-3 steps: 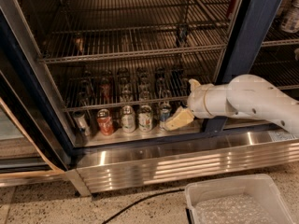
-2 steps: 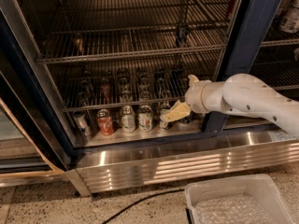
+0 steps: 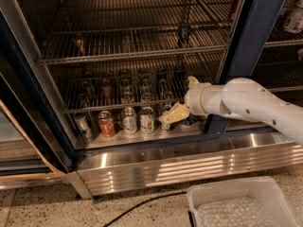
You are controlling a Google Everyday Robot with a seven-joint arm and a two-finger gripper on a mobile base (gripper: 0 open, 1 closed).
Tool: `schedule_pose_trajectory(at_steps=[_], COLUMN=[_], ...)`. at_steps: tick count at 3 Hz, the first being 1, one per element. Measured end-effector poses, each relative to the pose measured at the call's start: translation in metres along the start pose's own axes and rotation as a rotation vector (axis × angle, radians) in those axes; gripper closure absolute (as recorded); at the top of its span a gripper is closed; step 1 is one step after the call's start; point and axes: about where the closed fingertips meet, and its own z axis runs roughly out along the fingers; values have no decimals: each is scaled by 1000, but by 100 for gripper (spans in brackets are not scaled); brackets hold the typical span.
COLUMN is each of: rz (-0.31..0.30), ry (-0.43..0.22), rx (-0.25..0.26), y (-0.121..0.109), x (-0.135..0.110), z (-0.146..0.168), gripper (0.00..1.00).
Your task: Pick redbull can from middle shelf of fridge
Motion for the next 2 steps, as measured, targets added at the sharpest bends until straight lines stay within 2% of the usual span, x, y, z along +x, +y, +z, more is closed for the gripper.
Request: schedule_pose_trajectory(at_steps=[1, 2], rz=[1, 32], ry=[-13, -61], rx=[56, 171], y=[-4, -35], x=[1, -11], z=[30, 61], gripper=[0, 0])
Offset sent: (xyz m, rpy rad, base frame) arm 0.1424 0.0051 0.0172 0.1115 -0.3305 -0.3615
